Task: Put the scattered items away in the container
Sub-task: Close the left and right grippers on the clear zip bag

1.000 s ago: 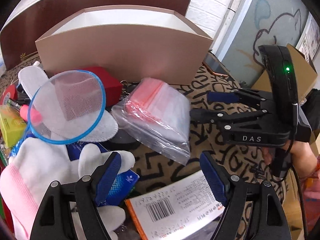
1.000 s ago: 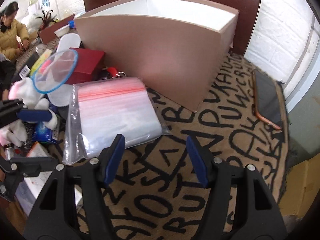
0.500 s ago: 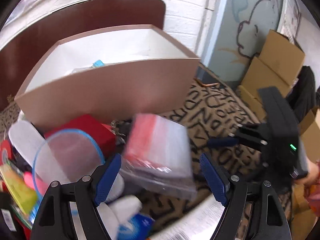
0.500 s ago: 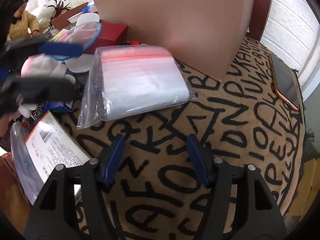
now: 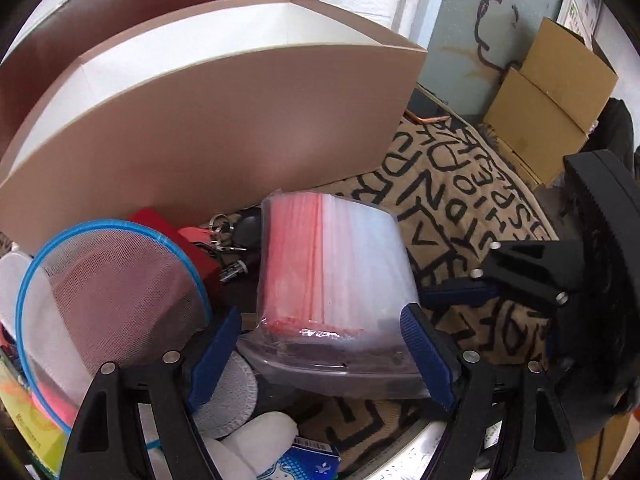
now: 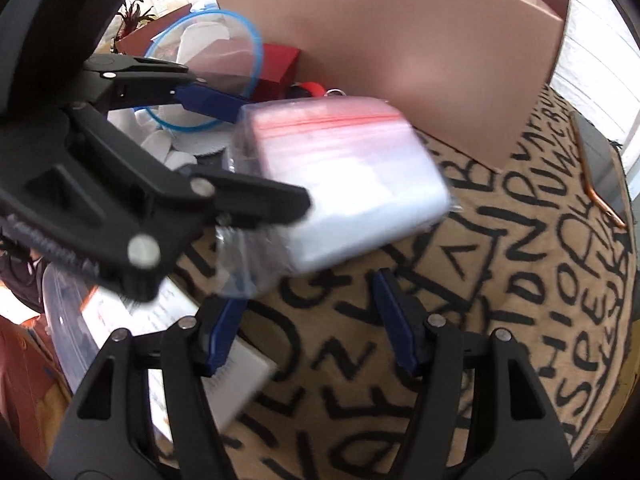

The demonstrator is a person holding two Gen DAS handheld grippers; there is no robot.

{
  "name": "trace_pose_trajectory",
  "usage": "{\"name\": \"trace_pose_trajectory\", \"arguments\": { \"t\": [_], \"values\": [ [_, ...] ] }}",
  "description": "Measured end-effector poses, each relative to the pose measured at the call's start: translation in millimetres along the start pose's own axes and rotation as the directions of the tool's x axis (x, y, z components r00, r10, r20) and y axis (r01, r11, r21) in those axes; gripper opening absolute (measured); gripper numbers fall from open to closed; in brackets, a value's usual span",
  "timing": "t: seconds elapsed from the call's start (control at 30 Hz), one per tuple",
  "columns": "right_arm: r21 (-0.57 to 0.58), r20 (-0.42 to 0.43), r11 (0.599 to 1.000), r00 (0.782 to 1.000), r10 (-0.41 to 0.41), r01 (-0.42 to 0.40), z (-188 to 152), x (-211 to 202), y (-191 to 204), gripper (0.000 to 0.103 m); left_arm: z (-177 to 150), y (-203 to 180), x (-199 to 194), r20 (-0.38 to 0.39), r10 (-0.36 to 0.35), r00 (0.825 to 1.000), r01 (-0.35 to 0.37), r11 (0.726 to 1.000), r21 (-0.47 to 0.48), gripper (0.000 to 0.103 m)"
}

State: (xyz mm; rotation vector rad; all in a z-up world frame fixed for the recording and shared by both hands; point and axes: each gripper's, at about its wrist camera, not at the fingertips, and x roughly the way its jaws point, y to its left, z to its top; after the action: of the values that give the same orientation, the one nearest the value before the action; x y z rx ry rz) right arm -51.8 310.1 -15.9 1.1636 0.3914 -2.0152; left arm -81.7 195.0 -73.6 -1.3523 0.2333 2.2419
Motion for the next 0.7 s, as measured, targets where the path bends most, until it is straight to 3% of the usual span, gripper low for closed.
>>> {"name": "trace_pose_trajectory", "arguments": {
  "t": [0.17, 0.37, 0.53, 0.7],
  "values": [
    [0.022, 0.024, 0.983, 0.983, -0.182, 0.181, 10, 6, -1, 0.068, -1, 0, -1, -0.004, -0.011, 1.0, 0.01, 1.0, -0.015, 0.085],
    [0.167, 0.029, 0.935, 0.946, -0.322, 0.313, 4, -13, -47, 0.07, -8, 9, -12, 0.017, -0.027, 0.999, 0.028, 0.999, -0.032, 0.085],
    [0.203, 0.012, 0.955, 0.974, -0.226, 0.218, -15, -30, -68, 0.07, -3, -4, -18, 0.053, -0.107, 0.993, 0.107, 0.994, -0.01, 0.085],
    [0.198, 0.015, 0.972, 0.992, -0.129, 0.124, -27, -38, -58, 0.07, 4, -20, -18, 0.072, -0.131, 0.989, 0.132, 0.991, -0.011, 0.085]
  ]
}}
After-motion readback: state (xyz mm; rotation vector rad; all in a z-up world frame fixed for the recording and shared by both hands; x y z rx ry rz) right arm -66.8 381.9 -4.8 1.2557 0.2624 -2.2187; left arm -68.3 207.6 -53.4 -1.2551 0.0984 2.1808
